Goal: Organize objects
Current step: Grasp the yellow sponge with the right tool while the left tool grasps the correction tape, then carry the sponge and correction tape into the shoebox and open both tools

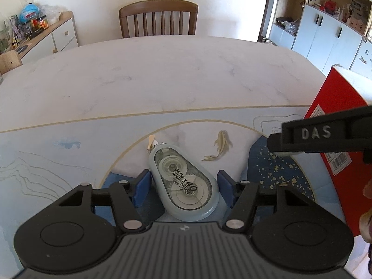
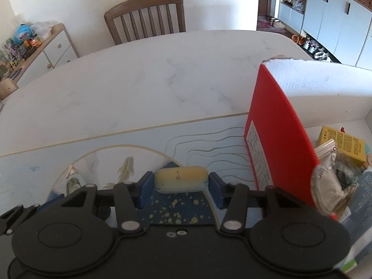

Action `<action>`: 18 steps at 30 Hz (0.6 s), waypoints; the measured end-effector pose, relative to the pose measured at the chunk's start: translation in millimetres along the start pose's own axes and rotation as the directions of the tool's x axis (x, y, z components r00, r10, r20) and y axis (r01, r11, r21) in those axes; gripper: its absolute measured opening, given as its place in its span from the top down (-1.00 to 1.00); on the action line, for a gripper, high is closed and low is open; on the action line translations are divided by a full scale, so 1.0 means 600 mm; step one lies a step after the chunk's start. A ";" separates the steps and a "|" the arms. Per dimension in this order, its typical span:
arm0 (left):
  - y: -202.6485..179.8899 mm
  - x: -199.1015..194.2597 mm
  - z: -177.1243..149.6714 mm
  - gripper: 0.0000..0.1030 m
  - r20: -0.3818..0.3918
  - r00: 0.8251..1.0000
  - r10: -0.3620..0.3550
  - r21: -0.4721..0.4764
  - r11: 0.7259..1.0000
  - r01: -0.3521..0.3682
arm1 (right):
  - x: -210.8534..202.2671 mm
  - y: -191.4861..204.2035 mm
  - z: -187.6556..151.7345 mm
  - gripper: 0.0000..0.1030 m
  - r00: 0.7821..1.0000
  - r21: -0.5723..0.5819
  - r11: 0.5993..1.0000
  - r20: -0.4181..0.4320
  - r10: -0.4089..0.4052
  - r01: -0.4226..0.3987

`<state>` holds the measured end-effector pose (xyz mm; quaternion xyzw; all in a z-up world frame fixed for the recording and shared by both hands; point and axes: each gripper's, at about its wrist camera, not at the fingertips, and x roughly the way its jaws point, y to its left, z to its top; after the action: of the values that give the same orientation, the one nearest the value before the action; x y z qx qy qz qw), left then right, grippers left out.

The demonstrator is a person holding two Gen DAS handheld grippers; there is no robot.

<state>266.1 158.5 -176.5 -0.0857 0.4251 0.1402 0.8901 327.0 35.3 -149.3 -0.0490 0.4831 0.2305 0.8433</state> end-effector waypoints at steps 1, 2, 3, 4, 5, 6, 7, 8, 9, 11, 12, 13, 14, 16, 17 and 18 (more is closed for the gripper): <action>0.002 -0.004 0.001 -0.20 0.004 1.000 -0.002 0.001 1.000 0.002 | -0.006 0.001 -0.001 0.04 1.000 -0.006 1.000 0.002 0.007 -0.007; 0.002 -0.010 0.002 -0.20 0.010 1.000 -0.004 0.002 1.000 0.004 | -0.013 0.003 -0.003 0.04 1.000 -0.011 1.000 0.004 0.012 -0.012; 0.003 -0.015 0.003 -0.20 0.015 1.000 -0.007 0.002 1.000 0.007 | -0.020 0.004 -0.005 0.04 1.000 -0.016 1.000 0.006 0.018 -0.018; 0.004 -0.021 0.005 -0.20 0.017 1.000 -0.012 0.002 1.000 0.012 | -0.029 0.006 -0.006 0.04 1.000 -0.023 0.999 0.009 0.027 -0.026; 0.006 -0.027 0.005 -0.20 0.019 1.000 -0.020 0.000 1.000 0.020 | -0.038 0.008 -0.008 0.04 0.999 -0.033 0.999 0.014 0.037 -0.037; 0.008 -0.033 0.005 -0.20 0.025 0.999 -0.029 -0.001 1.000 0.029 | -0.048 0.009 -0.010 0.04 0.999 -0.045 0.998 0.019 0.045 -0.044; 0.009 -0.039 0.004 -0.20 0.031 0.999 -0.032 0.000 0.999 0.032 | -0.059 0.011 -0.012 0.04 0.998 -0.060 0.997 0.028 0.053 -0.051; 0.010 -0.046 0.003 -0.20 0.036 0.999 -0.035 0.001 0.999 0.035 | -0.070 0.012 -0.014 0.04 0.998 -0.071 0.996 0.035 0.058 -0.056; 0.011 -0.053 0.001 -0.20 0.040 0.998 -0.040 0.001 0.999 0.040 | -0.081 0.013 -0.016 0.04 0.997 -0.080 0.995 0.041 0.066 -0.063; 0.012 -0.068 0.000 -0.20 0.052 0.998 -0.044 0.004 0.999 0.044 | -0.104 0.014 -0.018 0.04 0.995 -0.098 0.992 0.058 0.082 -0.076; 0.010 -0.077 0.000 -0.20 0.059 0.997 -0.046 0.008 0.999 0.045 | -0.115 0.013 -0.019 0.04 0.994 -0.108 0.991 0.067 0.090 -0.082; 0.010 -0.085 0.000 -0.20 0.065 0.997 -0.051 0.009 0.999 0.050 | -0.127 0.013 -0.020 0.04 0.993 -0.118 0.989 0.075 0.096 -0.087; 0.009 -0.094 0.000 -0.20 0.073 0.996 -0.057 0.009 0.998 0.056 | -0.139 0.011 -0.022 0.04 0.991 -0.128 0.988 0.085 0.100 -0.089; 0.005 -0.113 0.001 -0.20 0.088 0.994 -0.068 0.020 0.998 0.066 | -0.161 0.008 -0.026 0.04 0.989 -0.147 0.985 0.103 0.109 -0.093; 0.001 -0.123 0.001 -0.20 0.096 0.993 -0.073 0.030 0.997 0.070 | -0.171 0.005 -0.028 0.04 0.988 -0.155 0.983 0.108 0.114 -0.096; -0.003 -0.133 0.002 -0.20 0.104 0.991 -0.079 0.041 0.996 0.075 | -0.181 0.001 -0.030 0.04 0.987 -0.162 0.982 0.113 0.119 -0.100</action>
<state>219.7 143.0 -113.8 -0.0782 0.3764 0.1021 0.9175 266.3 -6.6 -67.7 -0.0741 0.4133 0.3161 0.8508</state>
